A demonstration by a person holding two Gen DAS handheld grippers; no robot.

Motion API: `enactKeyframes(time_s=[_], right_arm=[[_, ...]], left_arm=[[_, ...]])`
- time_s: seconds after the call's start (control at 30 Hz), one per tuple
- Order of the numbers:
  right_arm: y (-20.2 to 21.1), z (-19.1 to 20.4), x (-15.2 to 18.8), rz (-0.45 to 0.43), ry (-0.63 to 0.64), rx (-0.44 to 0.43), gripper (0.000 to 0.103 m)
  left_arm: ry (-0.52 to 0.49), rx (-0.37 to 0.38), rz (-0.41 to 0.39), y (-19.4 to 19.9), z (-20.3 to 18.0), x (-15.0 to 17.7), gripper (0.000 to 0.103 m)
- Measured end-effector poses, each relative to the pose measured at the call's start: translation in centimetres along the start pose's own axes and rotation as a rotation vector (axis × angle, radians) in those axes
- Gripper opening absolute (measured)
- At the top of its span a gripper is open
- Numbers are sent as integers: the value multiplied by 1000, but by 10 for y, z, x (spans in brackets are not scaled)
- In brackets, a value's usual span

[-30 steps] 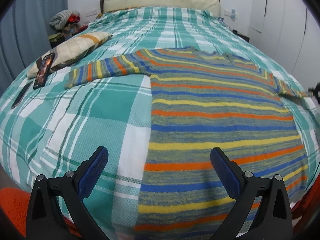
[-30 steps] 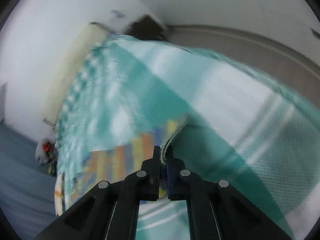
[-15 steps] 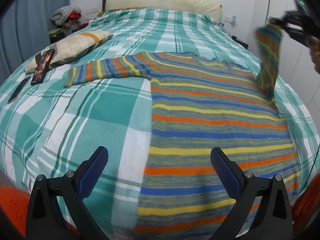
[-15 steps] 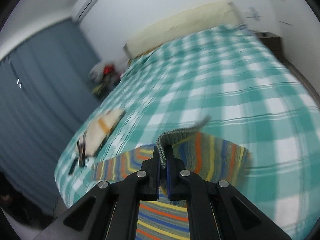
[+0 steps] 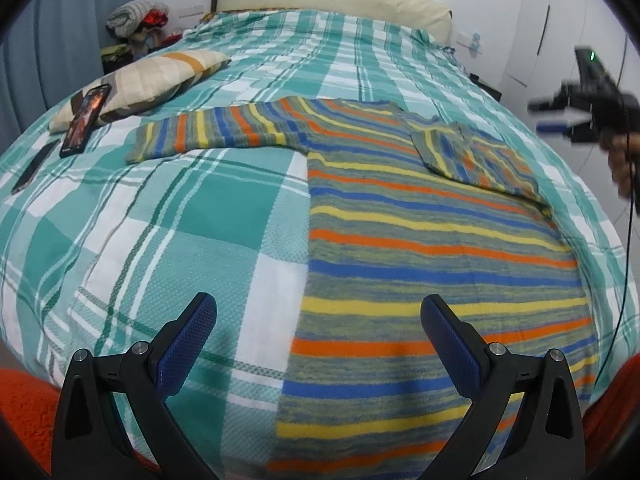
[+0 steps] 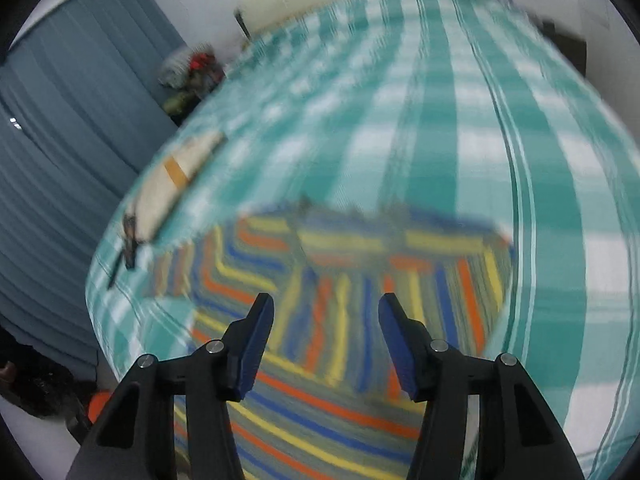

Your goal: Fold small clothes

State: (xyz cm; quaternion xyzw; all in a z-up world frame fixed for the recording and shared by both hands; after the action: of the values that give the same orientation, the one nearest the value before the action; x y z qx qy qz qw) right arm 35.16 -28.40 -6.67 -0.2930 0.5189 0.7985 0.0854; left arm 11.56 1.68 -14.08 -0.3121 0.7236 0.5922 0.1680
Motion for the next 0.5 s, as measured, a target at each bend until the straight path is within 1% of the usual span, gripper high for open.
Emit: enactKeyframes(time_s=[0.03,0.07,0.1,0.17,0.2,0.23,0.27,0.33,0.4,0.5], right_arm=[[-13,-9,14,35,-22,-3,51],[-19,-15,22,50,-37,0,51],[-30,-24,32,68,-57,7,48],[-49,-48,57,142,-86,91,46],[-57,-62,71,189,-100,158,44],[-62,-78,85,243,-123,217,39],[-61,-90,94,273,-135,256,39],[-47,-106,98,268,-153,294,39],[-32,-112,90,243,-139,319,39],[-19,-110,61,174,-93,278,39]], left_arm=[[-7,-4,3,-1,-1,1,102],[-15,-9,5,-2,-3,3,102],[-25,-16,5,-2,-4,4,102],[-49,-29,0,-1,-6,8,102],[-62,-36,-3,0,-6,9,102],[-72,-39,-7,2,-7,10,102],[-77,-39,-10,3,-7,10,102],[-80,-32,-12,4,-7,9,102],[-78,-21,-10,3,-9,8,102],[-74,-14,-12,0,-13,4,102]])
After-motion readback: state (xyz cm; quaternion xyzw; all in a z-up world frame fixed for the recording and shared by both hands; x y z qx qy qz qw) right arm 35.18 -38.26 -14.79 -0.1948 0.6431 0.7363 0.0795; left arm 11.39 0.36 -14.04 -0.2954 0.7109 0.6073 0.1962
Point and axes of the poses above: each gripper's, at about its wrist camera, not at the fingertips, and y roughly against the way its jaws point, z to its left, x to its underside, the point moved 5 cm from there along -y, roughly the way its jaws point, and after that the axes turned 13 degrees about y, right-handed, at the moved point
